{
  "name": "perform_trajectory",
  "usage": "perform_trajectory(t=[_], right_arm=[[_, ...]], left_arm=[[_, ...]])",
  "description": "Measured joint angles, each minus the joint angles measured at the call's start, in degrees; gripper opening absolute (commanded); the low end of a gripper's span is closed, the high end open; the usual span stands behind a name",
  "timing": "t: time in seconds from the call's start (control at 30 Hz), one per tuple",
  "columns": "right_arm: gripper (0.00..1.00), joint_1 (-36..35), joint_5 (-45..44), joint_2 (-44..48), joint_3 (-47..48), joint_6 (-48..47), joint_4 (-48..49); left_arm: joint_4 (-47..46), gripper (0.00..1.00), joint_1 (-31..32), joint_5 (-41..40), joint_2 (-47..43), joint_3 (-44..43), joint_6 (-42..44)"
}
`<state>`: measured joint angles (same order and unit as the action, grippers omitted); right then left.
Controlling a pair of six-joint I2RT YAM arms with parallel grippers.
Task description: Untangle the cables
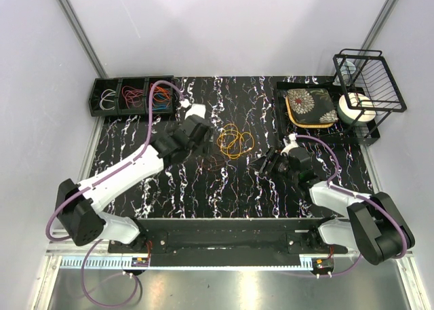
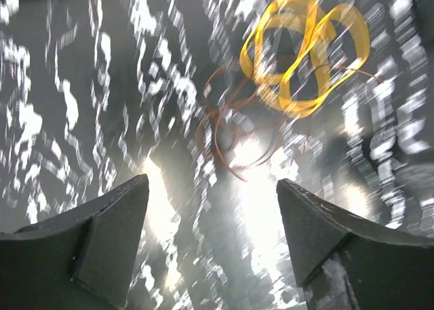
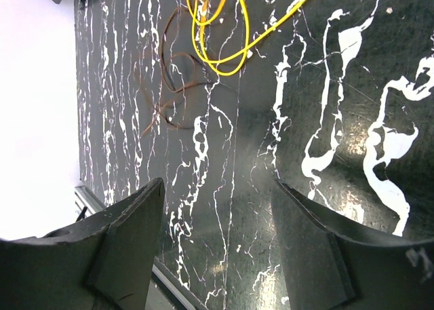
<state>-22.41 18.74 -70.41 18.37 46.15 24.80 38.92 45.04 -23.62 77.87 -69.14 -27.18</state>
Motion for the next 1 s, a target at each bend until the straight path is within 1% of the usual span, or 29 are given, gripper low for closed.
perform_trajectory(t=[0.17, 0.33, 0.43, 0.6, 0.77, 0.93, 1.0], right_arm=[[0.7, 0.0, -0.02, 0.26, 0.0, 0.0, 0.0], [0.7, 0.0, -0.02, 0.28, 0.0, 0.0, -0.02], [0.7, 0.0, -0.02, 0.28, 0.0, 0.0, -0.04], [0.7, 0.0, 0.0, 0.28, 0.0, 0.0, -0.07], [0.7, 0.0, 0.0, 0.26, 0.0, -0.02, -0.17], [0.7, 0.0, 0.07, 0.26, 0.0, 0.0, -0.22], [0.7, 0.0, 0.24, 0.26, 0.0, -0.02, -0.22]], left_arm=[[0.33, 0.8, 0.0, 0.42, 0.0, 2.84, -1.7], [-3.1, 0.79, 0.0, 0.9, 1.25, 5.01, -3.34], [-5.44, 0.77, 0.0, 1.11, 5.11, 6.29, -4.07], [-7.41, 0.77, 0.26, 1.31, 12.26, 6.86, -4.37], [-8.9, 0.77, 0.61, 0.42, 14.05, 6.95, -4.74], [-12.35, 0.67, -0.22, -0.61, 14.6, 8.52, -4.79], [-12.92, 0.66, -1.44, -0.55, 15.76, 8.57, -4.9]])
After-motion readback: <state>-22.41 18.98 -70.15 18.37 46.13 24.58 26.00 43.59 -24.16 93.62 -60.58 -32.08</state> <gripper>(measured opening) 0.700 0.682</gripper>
